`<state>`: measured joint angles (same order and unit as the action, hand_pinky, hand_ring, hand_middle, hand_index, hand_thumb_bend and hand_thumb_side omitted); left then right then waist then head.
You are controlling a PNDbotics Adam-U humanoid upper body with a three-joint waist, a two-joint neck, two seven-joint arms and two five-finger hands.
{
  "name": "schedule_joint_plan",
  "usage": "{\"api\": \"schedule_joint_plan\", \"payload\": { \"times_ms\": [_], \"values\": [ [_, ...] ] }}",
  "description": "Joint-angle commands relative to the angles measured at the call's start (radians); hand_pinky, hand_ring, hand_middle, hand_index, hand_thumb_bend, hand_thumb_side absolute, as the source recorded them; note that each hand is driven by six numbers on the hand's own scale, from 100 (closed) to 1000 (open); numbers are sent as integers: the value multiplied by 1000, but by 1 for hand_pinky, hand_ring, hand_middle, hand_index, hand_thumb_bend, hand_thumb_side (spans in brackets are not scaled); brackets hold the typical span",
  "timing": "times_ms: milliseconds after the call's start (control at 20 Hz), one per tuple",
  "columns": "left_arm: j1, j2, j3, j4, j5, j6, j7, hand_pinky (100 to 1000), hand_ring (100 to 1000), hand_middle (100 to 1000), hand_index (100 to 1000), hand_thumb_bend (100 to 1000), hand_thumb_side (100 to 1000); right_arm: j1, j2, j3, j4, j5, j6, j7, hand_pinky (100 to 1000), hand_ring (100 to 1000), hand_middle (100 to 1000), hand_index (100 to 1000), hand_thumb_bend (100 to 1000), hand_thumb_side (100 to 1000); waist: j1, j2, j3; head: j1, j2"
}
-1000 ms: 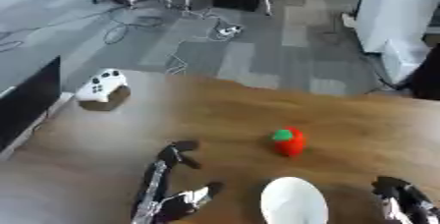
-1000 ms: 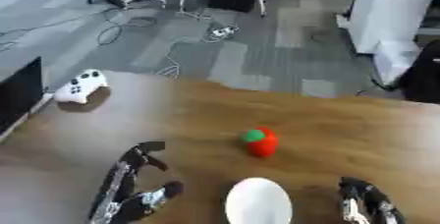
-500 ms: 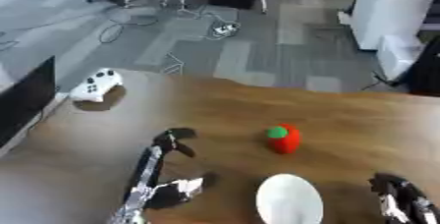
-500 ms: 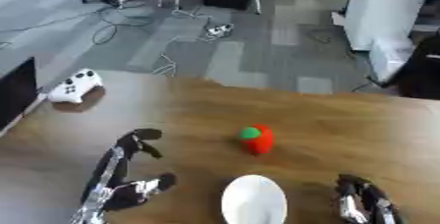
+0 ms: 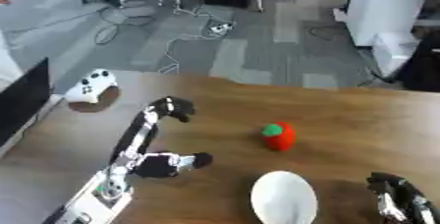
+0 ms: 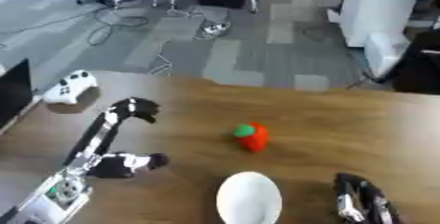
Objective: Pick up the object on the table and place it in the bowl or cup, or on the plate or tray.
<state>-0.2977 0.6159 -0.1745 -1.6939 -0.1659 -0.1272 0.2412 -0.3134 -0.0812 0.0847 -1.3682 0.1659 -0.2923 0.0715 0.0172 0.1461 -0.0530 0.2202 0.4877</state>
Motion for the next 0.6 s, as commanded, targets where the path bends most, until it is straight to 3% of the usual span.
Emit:
{"api": "schedule_joint_plan", "payload": {
  "times_ms": [50,250,600],
  "values": [
    [-47,78,-6,0,37,10,-26,1000,681,699,698,896,598,-10,-13,5,-6,4,-4,7,926,756,543,743,100,427,4,-16,-5,3,7],
    [-98,110,-20,40,112,11,-54,1000,747,729,694,923,617,-17,-10,10,-2,5,-6,13,926,756,543,742,100,428,1,-15,-11,0,12],
    [-164,116,-38,132,230,-16,-74,1000,739,721,689,943,640,-23,-5,15,1,7,-9,19,926,756,542,742,100,428,0,-13,-22,4,19]
  ]
}}
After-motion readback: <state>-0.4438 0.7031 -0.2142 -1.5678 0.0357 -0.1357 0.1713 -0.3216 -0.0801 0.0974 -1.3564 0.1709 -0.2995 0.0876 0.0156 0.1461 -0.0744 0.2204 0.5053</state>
